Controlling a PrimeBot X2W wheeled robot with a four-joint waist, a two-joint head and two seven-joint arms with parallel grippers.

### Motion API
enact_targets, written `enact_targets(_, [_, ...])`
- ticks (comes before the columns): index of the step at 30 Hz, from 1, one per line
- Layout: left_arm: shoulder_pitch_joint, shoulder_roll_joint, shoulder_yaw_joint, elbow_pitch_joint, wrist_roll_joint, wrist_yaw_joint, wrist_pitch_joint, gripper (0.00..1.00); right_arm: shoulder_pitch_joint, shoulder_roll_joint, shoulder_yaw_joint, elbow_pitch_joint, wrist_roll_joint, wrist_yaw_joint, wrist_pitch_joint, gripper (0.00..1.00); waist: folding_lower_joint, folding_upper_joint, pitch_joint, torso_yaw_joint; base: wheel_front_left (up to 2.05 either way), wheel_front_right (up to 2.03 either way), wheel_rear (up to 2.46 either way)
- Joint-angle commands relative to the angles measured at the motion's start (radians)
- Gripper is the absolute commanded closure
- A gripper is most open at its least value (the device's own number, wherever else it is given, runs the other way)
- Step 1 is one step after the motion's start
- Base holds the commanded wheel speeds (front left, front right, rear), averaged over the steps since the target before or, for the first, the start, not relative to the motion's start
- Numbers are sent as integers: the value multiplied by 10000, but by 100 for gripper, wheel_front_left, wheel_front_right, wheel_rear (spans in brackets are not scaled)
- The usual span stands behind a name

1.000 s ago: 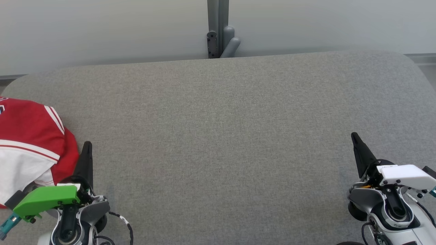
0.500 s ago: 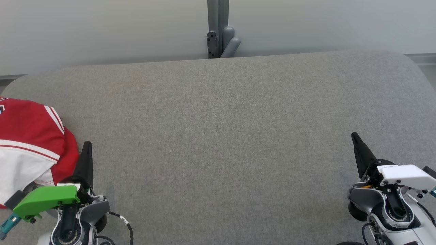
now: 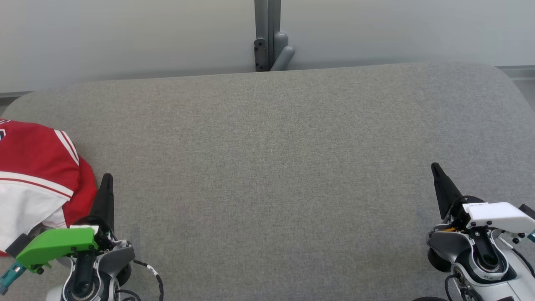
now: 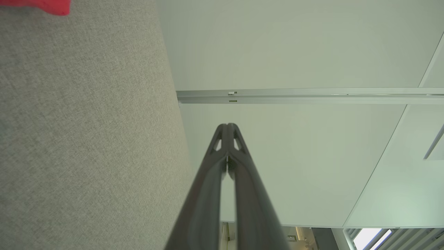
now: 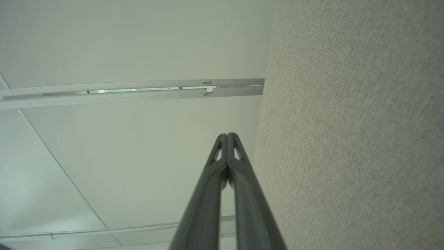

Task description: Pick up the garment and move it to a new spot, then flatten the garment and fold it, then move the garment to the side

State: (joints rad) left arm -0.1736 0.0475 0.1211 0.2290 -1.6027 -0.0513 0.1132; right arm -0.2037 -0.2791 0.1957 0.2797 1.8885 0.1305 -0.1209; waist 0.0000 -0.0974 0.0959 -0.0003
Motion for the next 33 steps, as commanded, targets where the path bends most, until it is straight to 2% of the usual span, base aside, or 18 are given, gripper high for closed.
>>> enact_targets(1, [-32,53,-7,-30,-31,51,23,100,130,-71,23,-41,45,4,-44,100,0,0,0,0,0,0,0])
enact_targets(33, [-27,54,-10,-39,-32,54,22,100,101,-365,407,-175,411,4,-363,100,0,0,4,1,0,0,0])
